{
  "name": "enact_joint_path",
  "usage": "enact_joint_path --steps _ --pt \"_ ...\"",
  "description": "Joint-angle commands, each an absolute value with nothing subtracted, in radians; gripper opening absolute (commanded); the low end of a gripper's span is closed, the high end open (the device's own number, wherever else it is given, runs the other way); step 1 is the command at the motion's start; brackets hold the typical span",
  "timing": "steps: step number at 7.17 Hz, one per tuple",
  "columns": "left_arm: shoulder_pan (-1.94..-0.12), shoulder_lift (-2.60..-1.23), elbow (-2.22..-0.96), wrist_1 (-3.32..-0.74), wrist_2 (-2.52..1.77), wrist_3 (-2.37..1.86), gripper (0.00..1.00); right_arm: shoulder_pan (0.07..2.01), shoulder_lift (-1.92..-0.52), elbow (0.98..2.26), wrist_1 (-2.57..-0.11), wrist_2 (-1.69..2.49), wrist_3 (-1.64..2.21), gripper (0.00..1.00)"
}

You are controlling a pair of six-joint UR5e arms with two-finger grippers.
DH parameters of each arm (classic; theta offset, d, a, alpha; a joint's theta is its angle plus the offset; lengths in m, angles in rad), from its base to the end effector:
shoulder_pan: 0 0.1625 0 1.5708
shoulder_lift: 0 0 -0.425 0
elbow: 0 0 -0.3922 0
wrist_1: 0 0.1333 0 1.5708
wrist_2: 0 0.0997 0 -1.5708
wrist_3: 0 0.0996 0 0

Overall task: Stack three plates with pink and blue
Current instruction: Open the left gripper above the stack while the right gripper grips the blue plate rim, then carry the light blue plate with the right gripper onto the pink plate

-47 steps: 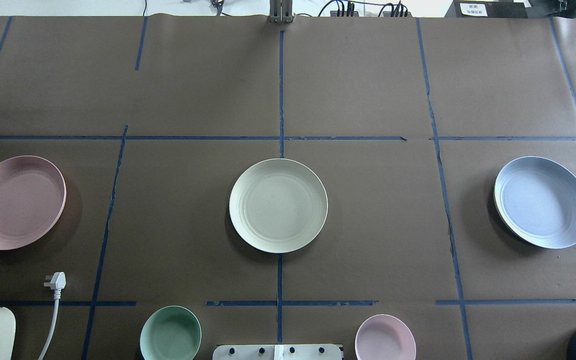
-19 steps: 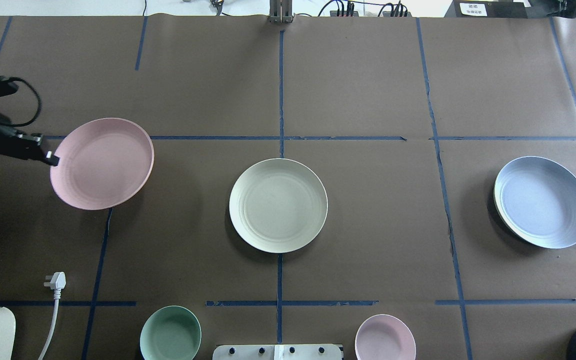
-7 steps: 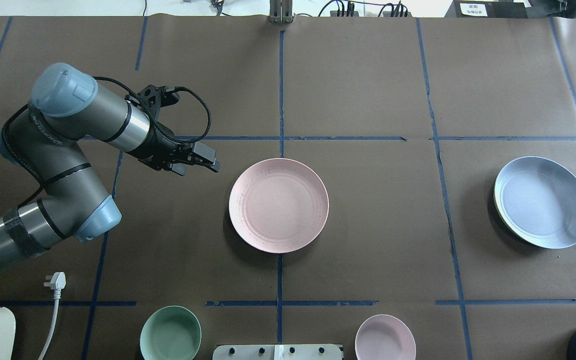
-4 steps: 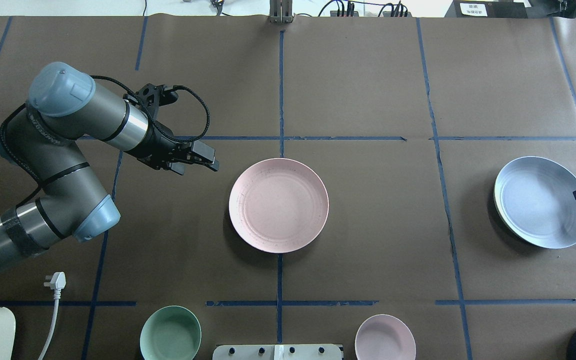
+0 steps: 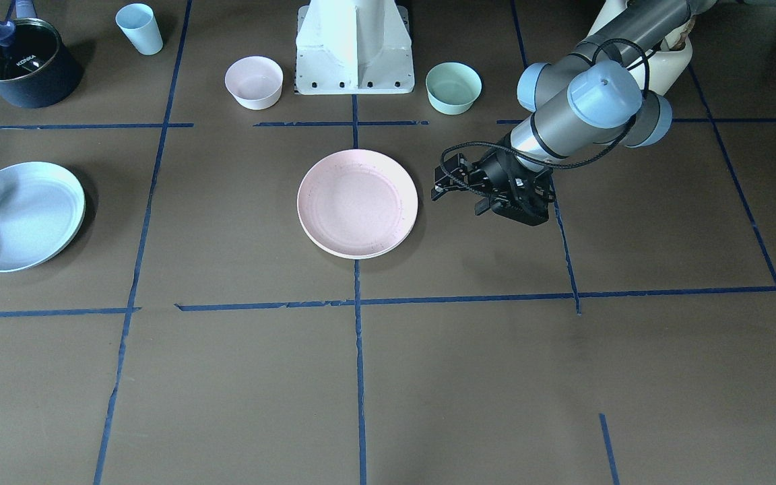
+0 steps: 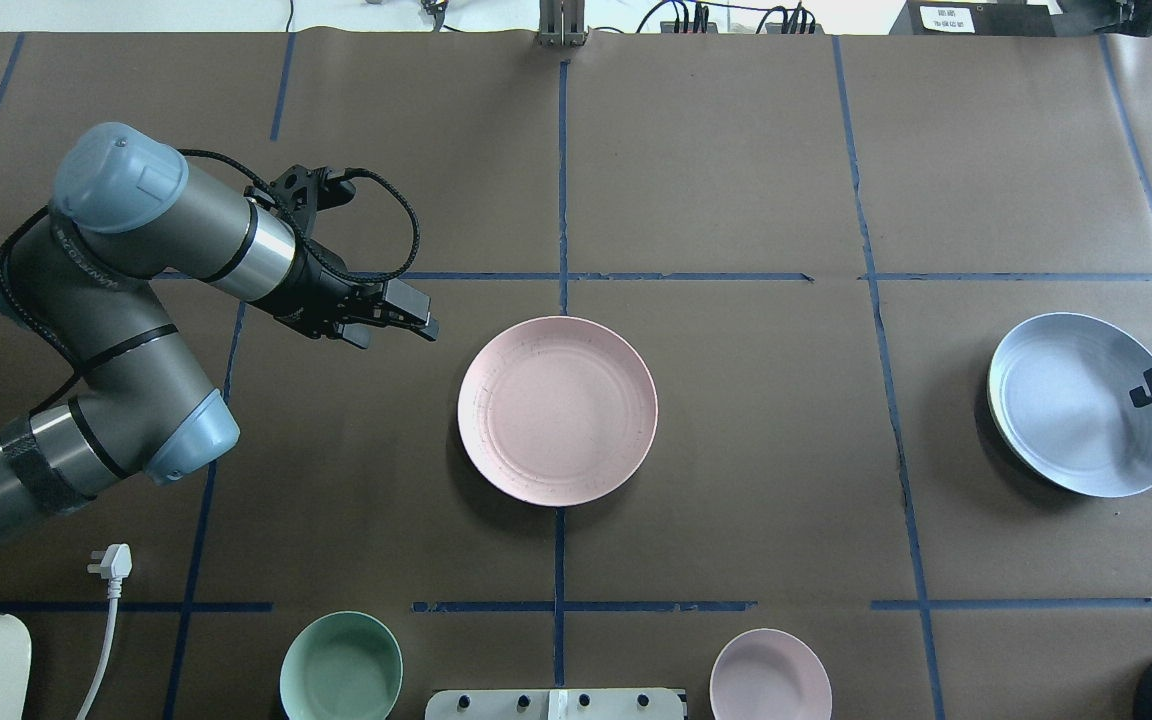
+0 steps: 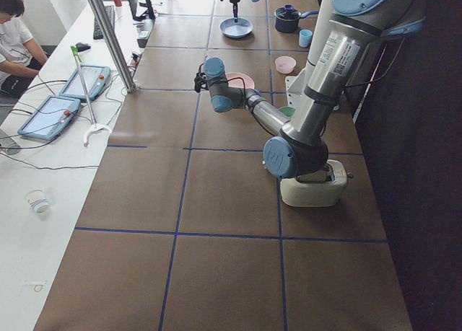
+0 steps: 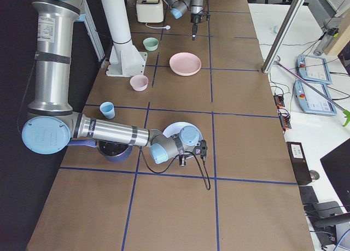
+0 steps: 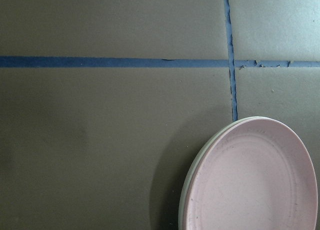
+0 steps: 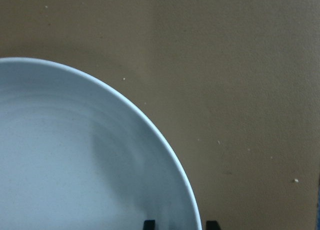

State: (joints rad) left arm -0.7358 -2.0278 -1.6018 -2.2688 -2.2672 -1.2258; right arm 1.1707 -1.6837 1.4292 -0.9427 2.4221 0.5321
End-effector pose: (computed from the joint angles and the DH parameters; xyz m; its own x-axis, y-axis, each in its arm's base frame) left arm 0.4295 -0.4825 0.2963 0.2869 0.0902 -0.9537 -0.0243 0.9959 0.0869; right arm -0.1209 -0.4358 0.7083 0.6149 -0.0040 0.7886 0.0588 0.9974 -0.0408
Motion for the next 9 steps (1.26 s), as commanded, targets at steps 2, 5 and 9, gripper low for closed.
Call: enact_joint_path --steps 2,5,9 --pt "-0.738 -2.01 -1.637 -2.269 -2.267 -1.227 1.0 1.151 -1.607 1.541 -0.946 2.439 0.713 0.0" --pt "-0.742 -2.003 -1.649 -2.269 -2.269 -1.227 1.0 0.865 -1.329 1.704 -0.946 2.357 1.298 0.0" --pt "-0.778 -2.005 -1.651 -2.272 -2.272 -1.229 1.0 0.531 -1.169 1.712 -0.954 2.036 1.499 0.0"
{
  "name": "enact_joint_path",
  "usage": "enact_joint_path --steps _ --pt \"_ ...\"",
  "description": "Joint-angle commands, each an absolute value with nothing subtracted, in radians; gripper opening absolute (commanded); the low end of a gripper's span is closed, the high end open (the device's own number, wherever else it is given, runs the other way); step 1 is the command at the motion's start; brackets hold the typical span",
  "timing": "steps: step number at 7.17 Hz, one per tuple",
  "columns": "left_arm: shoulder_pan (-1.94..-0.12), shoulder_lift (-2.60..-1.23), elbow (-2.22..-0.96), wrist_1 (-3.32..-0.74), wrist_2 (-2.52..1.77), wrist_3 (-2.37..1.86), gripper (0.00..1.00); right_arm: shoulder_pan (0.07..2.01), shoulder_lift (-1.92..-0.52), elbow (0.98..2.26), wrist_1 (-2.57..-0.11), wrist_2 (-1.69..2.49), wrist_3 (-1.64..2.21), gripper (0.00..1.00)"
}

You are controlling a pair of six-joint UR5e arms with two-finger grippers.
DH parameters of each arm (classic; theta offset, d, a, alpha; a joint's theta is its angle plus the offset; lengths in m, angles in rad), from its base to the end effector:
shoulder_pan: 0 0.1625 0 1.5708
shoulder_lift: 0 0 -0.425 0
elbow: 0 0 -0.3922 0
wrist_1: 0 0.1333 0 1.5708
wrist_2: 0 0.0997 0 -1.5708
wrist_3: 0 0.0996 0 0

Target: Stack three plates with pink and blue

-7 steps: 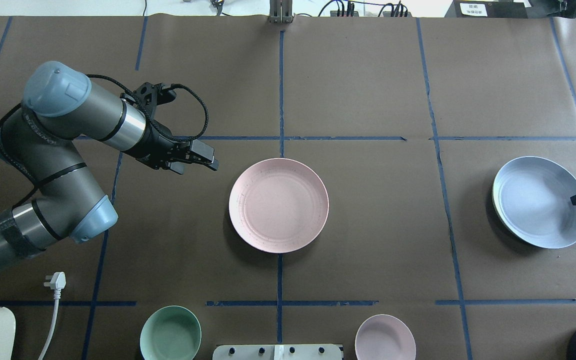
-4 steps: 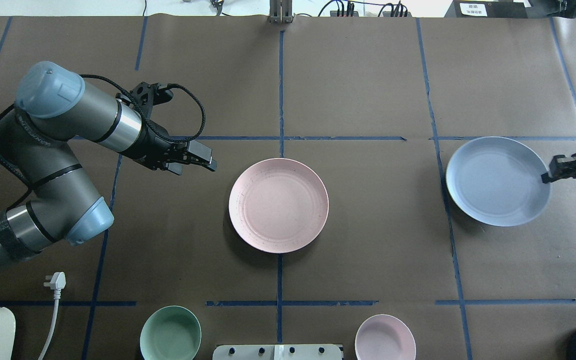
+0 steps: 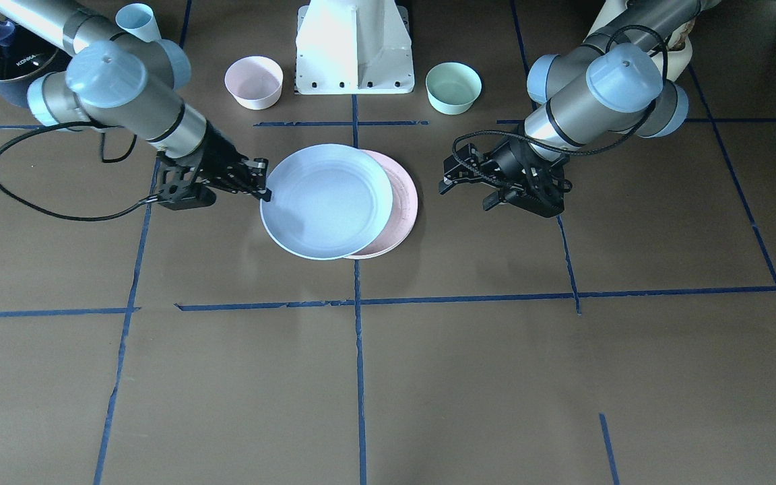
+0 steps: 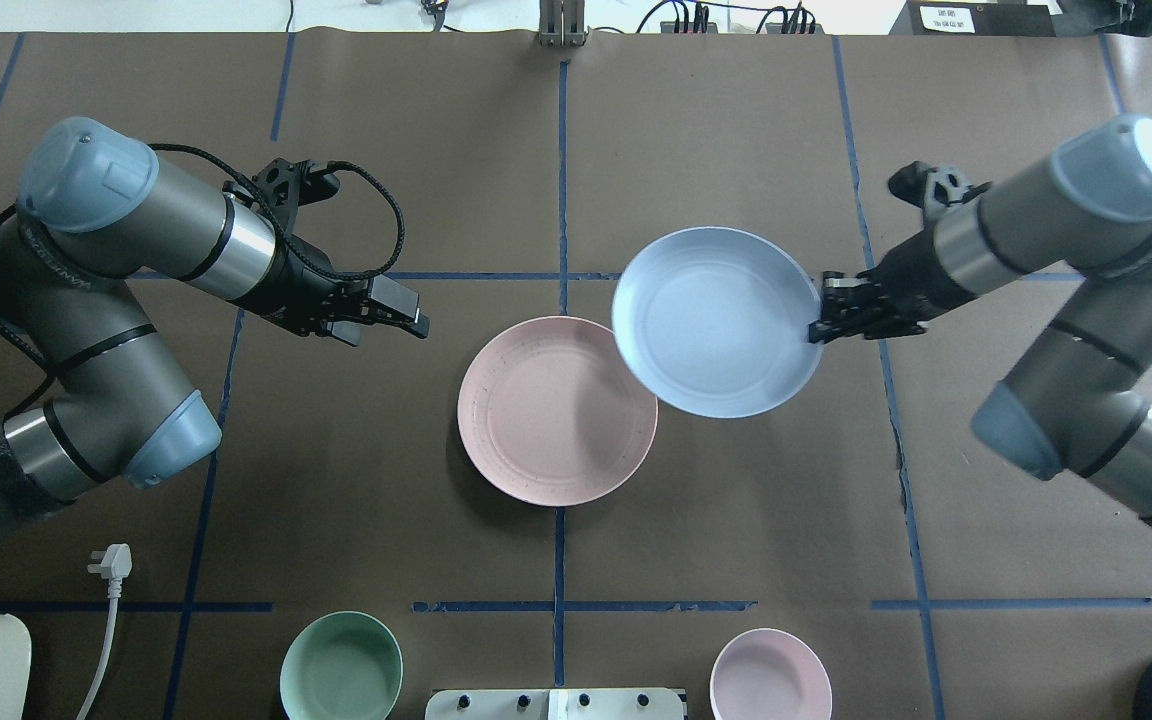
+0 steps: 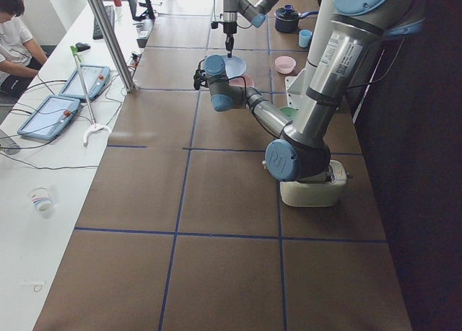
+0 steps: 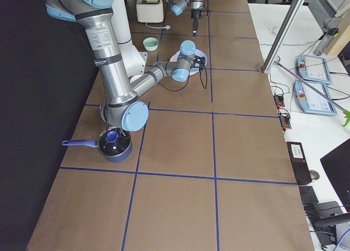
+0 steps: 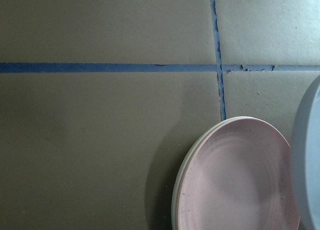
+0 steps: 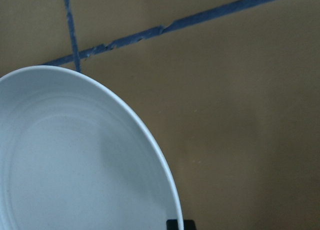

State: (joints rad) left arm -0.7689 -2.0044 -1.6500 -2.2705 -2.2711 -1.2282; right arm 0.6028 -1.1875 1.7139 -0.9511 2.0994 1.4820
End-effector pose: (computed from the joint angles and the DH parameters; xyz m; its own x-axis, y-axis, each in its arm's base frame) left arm 0.4023 -0.4854 0.2891 0.2703 0.0959 -0.9580 0.0076 0.9948 0.1018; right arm -0.4616 -0.4185 0.3042 0.3479 0.1465 0.9260 -0.0805 0.9887 -0.1262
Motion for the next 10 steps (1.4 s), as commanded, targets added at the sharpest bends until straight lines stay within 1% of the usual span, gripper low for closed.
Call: enact_joint_path --steps 1,2,3,5,6,7,8,9,10 --pt "-0.778 -2.005 -1.651 -2.272 -2.272 -1.23 1.0 0.52 -1.158 1.706 -0.959 2.02 1.497 0.03" --pt "-0.776 -2.005 -1.651 -2.272 -2.272 -1.245 1.0 0.52 -1.16 1.701 -0.951 2.014 1.496 0.91" --pt "-0.776 -2.005 -1.651 -2.272 -2.272 -1.268 1.0 0.526 -1.161 1.709 -0.954 1.993 1.497 1.0" --pt "-0.797 -1.999 -1.648 -2.267 -2.273 -1.267 1.0 0.589 -1.19 1.718 -0.946 2.017 1.493 1.0" --pt "-0.831 -1.947 -1.649 -2.267 -2.279 -1.256 1.0 0.679 -1.28 1.75 -0.946 2.079 1.476 1.0" --pt "-0.889 -1.903 -1.649 -2.267 -2.281 -1.252 1.0 0.796 -1.374 1.773 -0.95 2.154 1.348 1.0" --pt "-0.943 -1.857 -1.641 -2.26 -2.281 -1.123 1.0 0.921 -1.466 1.766 -0.954 2.249 1.124 1.0" --pt "-1.01 -1.762 -1.641 -2.257 -2.283 -0.915 1.0 1.056 -1.538 1.75 -0.971 2.291 0.922 1.0" --pt "-1.088 -1.697 -1.629 -2.252 -2.289 -0.731 1.0 1.177 -1.592 1.717 -0.998 2.334 0.738 1.0"
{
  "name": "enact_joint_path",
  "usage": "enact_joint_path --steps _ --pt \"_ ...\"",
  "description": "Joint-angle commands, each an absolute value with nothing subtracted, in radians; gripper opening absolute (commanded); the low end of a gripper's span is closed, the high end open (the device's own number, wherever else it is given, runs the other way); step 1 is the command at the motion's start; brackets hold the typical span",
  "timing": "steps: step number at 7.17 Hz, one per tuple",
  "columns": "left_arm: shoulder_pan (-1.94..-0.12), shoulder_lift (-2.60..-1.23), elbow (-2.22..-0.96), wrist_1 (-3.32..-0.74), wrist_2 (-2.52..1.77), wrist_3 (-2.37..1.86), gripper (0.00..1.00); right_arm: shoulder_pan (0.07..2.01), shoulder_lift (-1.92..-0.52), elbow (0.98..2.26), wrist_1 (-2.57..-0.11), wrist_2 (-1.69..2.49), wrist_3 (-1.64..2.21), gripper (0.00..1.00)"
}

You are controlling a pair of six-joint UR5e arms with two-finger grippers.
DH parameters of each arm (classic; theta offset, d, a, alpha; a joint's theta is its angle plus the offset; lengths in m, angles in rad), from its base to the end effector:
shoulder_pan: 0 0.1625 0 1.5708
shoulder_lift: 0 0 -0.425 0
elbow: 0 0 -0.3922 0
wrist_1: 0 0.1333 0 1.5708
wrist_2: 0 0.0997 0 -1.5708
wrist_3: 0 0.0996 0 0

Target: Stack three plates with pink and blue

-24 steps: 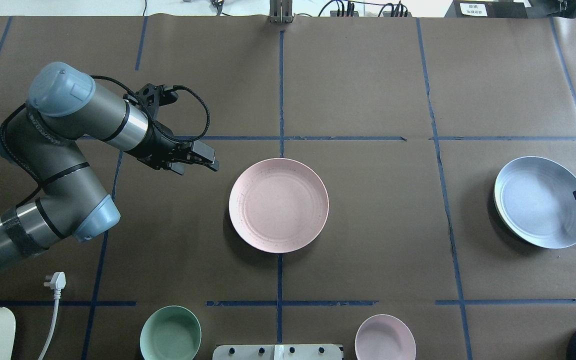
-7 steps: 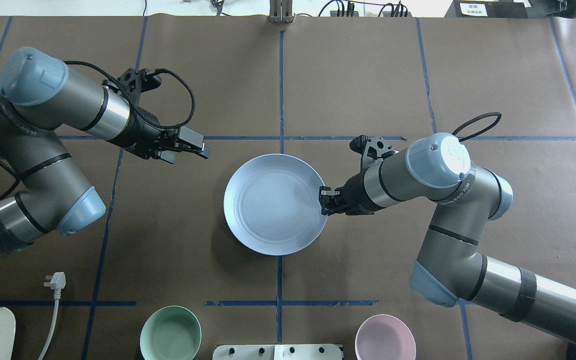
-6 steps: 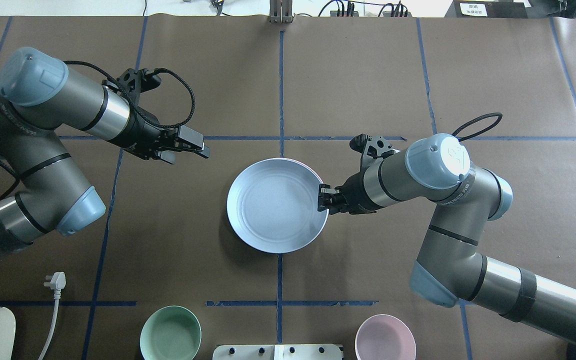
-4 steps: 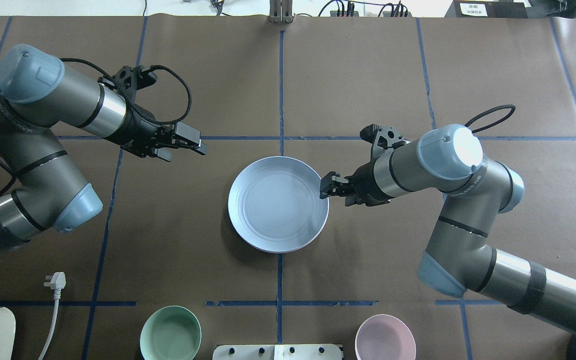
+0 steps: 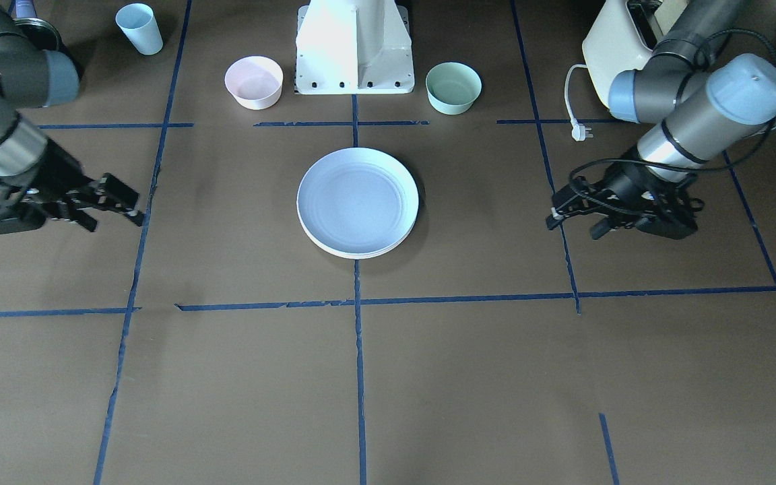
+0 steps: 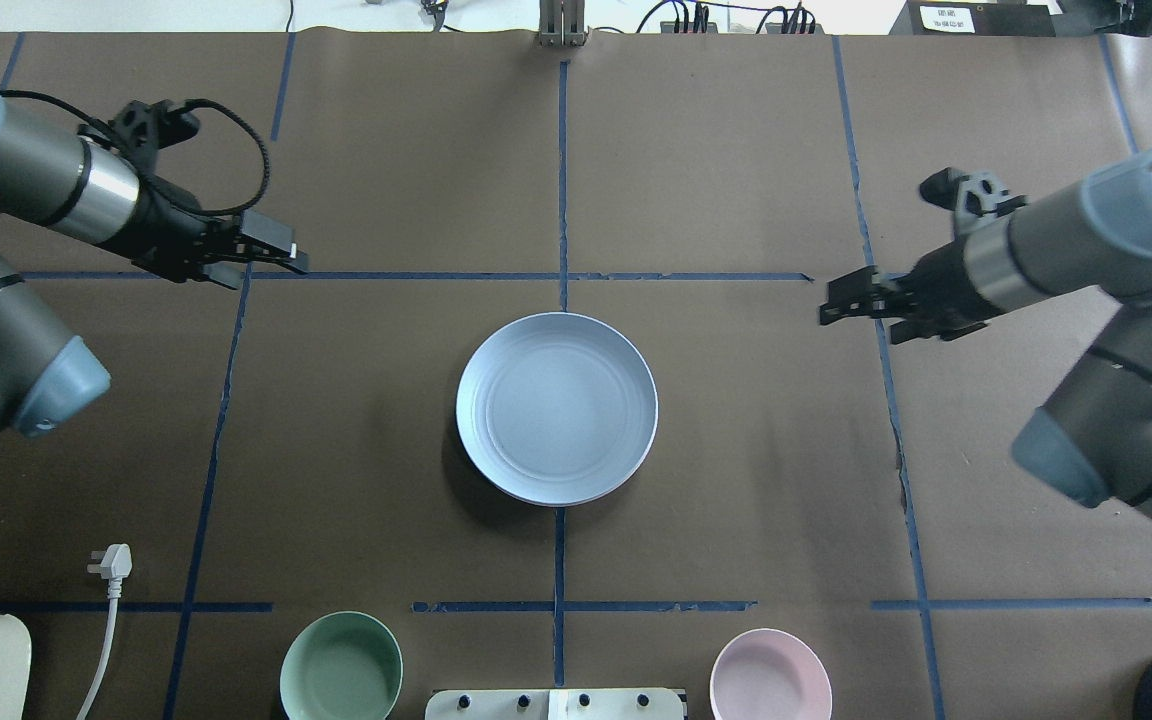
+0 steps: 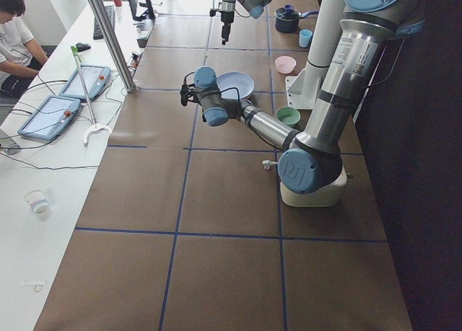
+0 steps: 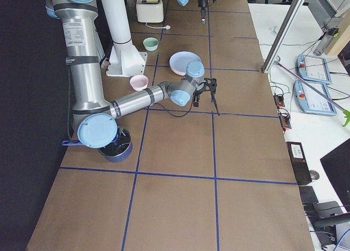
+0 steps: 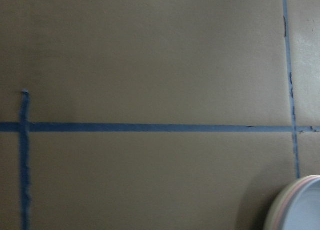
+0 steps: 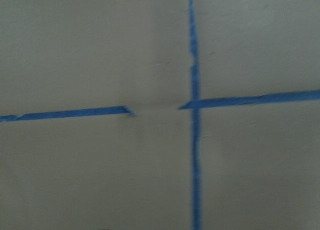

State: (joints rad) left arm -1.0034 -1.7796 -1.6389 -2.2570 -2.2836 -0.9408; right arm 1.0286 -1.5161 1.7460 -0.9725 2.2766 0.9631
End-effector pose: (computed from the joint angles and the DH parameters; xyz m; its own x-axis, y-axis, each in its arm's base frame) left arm 0.2565 -0.5292 0.4322 0.4538 0.1172 -0.8833 0.1016 0.9780 0.1820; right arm -0.2138 -0.4880 0.4753 0.5179 0.0176 0.8553 -0.1335 0.9892 0.0606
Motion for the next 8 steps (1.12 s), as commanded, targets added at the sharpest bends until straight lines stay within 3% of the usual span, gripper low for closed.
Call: enact_joint_path --steps 1,4,6,8 --pt "-1.182 -1.662 -1.629 -2.15 -2.287 -0.499 1.0 1.292 -1.607 1.666 -1.059 2.362 0.525 1.0" --pt "-1.466 -1.643 -1.631 -1.713 -2.286 0.1 1.0 1.488 -1.583 1.641 -1.4 2.364 0.074 1.0" --pt "-1.508 -1.615 -1.634 -1.548 -2.29 0.178 1.0 1.488 -1.594 1.64 -1.407 2.355 0.083 1.0" --pt "-1.506 -1.608 -1.608 -1.546 -2.373 0.163 1.0 1.489 -1.603 1.608 -1.404 2.355 0.084 1.0"
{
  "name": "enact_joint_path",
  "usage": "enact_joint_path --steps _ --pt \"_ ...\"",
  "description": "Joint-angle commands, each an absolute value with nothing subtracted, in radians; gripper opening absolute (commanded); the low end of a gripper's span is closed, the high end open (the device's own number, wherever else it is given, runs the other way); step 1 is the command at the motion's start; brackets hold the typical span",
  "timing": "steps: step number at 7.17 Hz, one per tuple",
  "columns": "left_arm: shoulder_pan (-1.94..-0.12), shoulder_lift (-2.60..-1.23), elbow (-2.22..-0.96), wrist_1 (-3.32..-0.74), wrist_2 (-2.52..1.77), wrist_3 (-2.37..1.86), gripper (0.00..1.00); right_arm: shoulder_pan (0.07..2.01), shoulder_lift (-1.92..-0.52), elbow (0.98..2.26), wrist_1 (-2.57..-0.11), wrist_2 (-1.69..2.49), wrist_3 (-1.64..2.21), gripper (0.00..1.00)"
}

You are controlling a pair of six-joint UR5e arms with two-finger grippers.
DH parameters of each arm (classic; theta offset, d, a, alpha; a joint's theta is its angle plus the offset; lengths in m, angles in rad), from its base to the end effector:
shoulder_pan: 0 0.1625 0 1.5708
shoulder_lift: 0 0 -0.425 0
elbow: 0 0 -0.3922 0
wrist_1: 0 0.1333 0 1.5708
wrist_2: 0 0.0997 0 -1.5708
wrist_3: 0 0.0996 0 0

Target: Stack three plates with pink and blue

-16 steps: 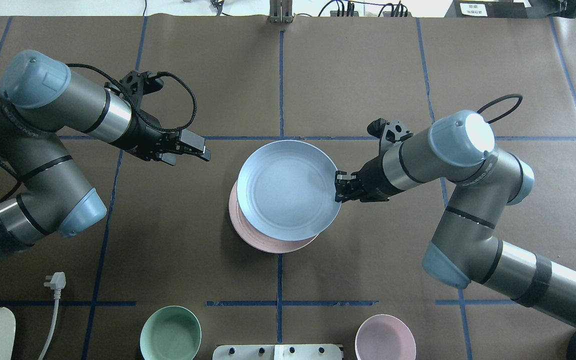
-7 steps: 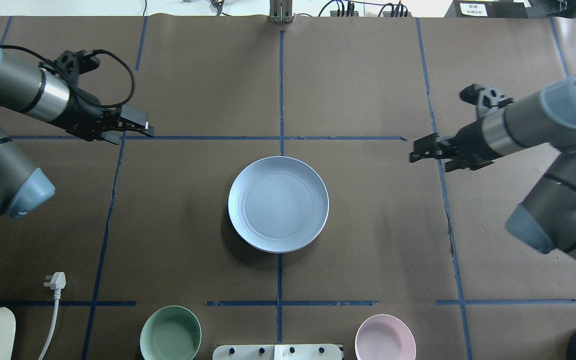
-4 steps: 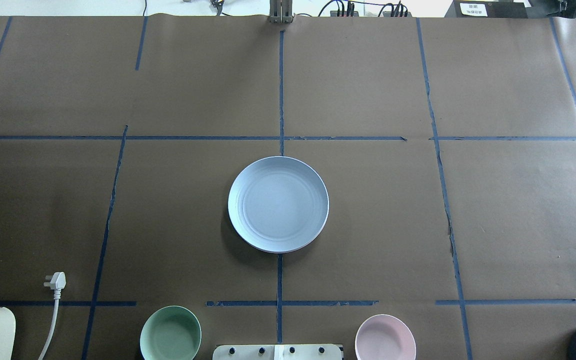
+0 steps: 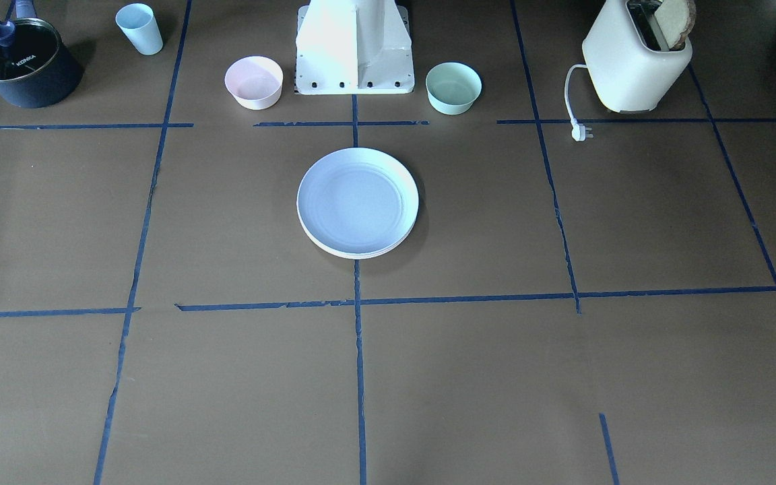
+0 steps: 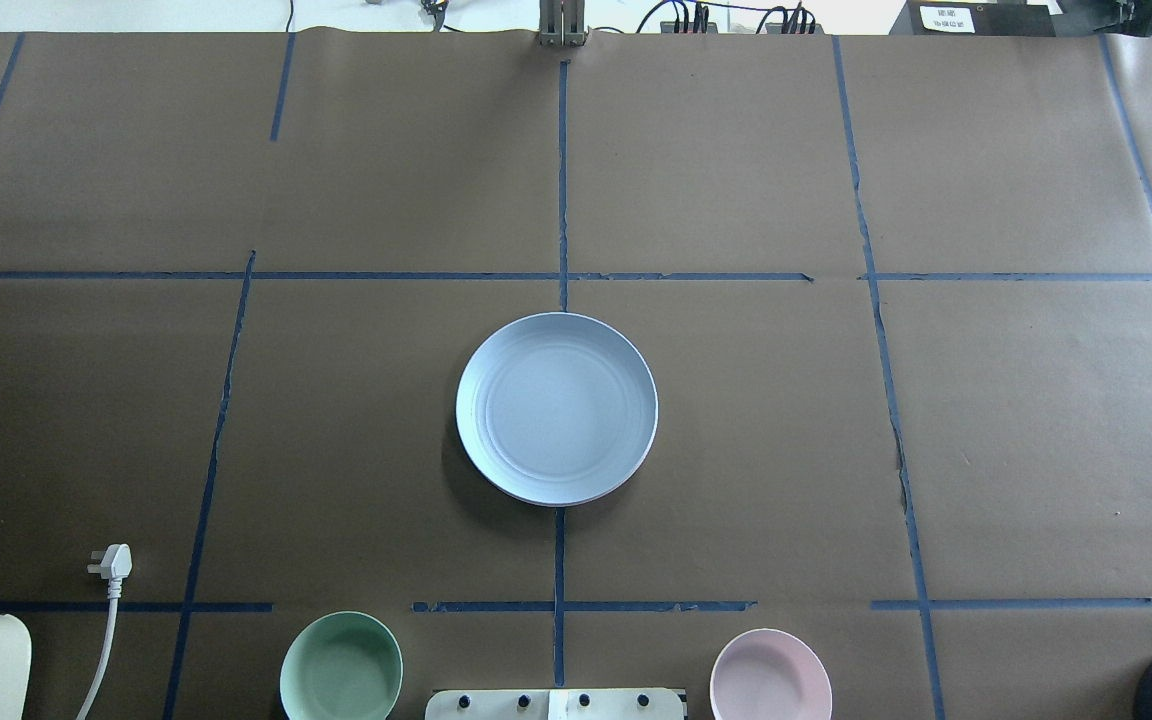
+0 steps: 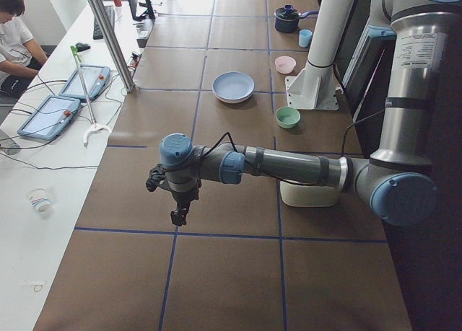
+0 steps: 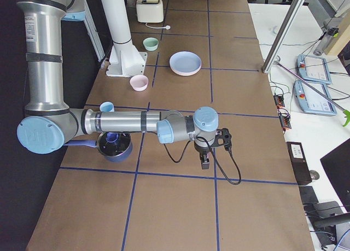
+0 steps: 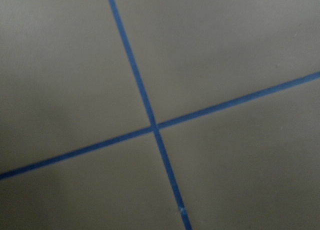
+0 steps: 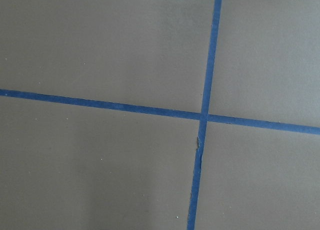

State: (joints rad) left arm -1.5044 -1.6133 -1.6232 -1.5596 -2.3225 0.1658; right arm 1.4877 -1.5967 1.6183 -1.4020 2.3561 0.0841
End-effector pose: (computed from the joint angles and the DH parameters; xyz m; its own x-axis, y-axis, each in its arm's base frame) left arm -0.0310 -0.5171 0.6141 0.7043 0.2681 -0.6574 -0.1849 0.9633 0.1948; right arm 0.0218 -0.4958 0.6292 0.6980 -0.1092 0.7077 0.0230 0.9912 0.1303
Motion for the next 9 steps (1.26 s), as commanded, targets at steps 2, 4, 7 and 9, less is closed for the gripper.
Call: enact_joint_path --steps 2,4,7,9 --pt "-1.505 -1.608 -1.574 -1.554 -2.407 0.163 1.0 1.489 -1.603 1.6 -1.402 2.345 0.074 1.0" --pt "-1.506 -1.605 -1.549 -1.565 -2.404 0.163 1.0 1.491 -1.606 1.595 -1.405 2.347 0.074 1.0" --pt "-1.508 -1.553 -1.624 -1.565 -2.401 0.16 1.0 1.505 -1.641 1.614 -1.397 2.368 0.074 1.0" --pt "-1.506 -1.546 -1.617 -1.566 -2.41 0.15 1.0 1.505 -1.64 1.615 -1.394 2.367 0.072 1.0"
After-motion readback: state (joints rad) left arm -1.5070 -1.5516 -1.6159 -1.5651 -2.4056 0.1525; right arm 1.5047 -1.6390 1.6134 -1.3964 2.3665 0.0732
